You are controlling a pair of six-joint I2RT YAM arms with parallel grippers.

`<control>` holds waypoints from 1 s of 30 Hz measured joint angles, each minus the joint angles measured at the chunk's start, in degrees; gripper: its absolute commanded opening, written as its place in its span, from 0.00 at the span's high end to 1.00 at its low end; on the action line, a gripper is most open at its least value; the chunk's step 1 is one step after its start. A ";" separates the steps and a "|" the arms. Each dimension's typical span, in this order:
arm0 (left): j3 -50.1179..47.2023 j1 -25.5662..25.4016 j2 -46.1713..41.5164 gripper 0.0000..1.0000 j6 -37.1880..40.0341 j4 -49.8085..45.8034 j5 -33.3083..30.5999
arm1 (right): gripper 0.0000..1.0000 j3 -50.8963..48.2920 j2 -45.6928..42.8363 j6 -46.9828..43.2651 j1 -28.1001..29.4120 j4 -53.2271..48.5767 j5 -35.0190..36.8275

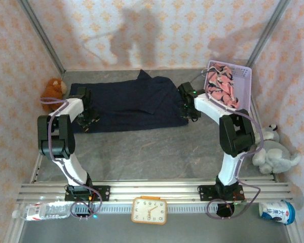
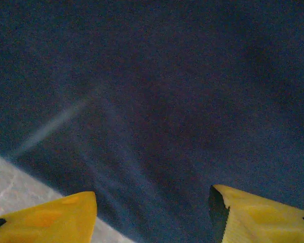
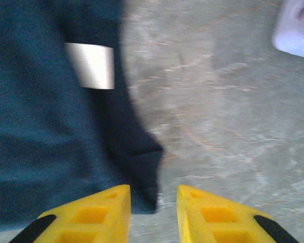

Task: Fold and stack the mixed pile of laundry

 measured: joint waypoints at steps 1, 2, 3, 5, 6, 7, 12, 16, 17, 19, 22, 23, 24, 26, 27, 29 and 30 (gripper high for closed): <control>0.00 -0.85 -1.25 0.39 0.00 0.07 0.39 | 0.68 0.13 0.00 0.61 0.96 0.48 -0.55; 0.02 -1.92 -2.40 0.40 -0.07 0.17 0.66 | 0.68 0.24 0.02 1.46 2.01 1.03 -1.42; 0.02 -3.23 -3.39 0.41 -0.20 0.46 0.94 | 0.68 0.46 0.22 2.45 2.91 1.38 -2.21; 0.09 -5.64 -3.93 0.42 -0.52 1.25 1.33 | 0.68 1.25 1.18 4.31 3.80 2.27 -3.78; 0.09 -6.64 -3.91 0.43 -0.90 1.73 1.62 | 0.68 1.79 2.03 5.16 3.93 2.78 -4.46; 0.09 -7.82 -3.58 0.44 -1.44 2.23 1.86 | 0.68 2.25 2.95 5.86 3.91 3.48 -4.90; 0.09 -11.91 0.31 0.49 -4.13 5.60 2.03 | 0.68 3.37 7.93 8.35 3.65 5.77 -5.38; -1.07 -12.66 2.60 0.52 -6.67 8.04 1.33 | 0.68 3.34 9.84 9.31 3.65 6.10 -4.37; -1.99 -12.68 2.56 0.52 -7.37 8.48 0.90 | 0.68 3.13 9.70 9.55 3.67 6.23 -4.02; -4.35 -12.81 2.27 0.52 -8.52 9.20 0.15 | 0.68 1.51 8.94 10.01 3.65 7.41 -3.48; -8.72 -13.92 -0.96 0.52 -10.36 11.43 -0.87 | 0.68 -3.93 5.33 10.51 3.76 9.31 -2.67; -10.49 -14.69 -2.38 0.52 -10.99 11.82 -1.01 | 0.68 -5.99 3.93 10.54 3.76 9.46 -2.36; -12.52 -15.78 -3.72 0.52 -11.76 11.91 -1.03 | 0.68 -8.02 2.51 10.58 3.76 9.55 -2.16; -15.91 -19.02 -6.54 0.51 -13.53 12.24 -1.62 | 0.68 -12.59 -0.87 10.75 3.76 9.60 -1.77; -17.31 -20.76 -7.93 0.50 -14.56 12.46 -1.88 | 0.68 -14.43 -2.36 10.93 3.76 9.57 -1.57; -20.83 -25.38 -11.15 0.48 -17.68 12.72 -2.67 | 0.68 -18.80 -5.95 11.45 3.76 9.11 -1.07; -22.43 -27.63 -12.83 0.47 -19.58 12.59 -3.15 | 0.67 -20.81 -7.74 11.80 3.74 8.76 -0.98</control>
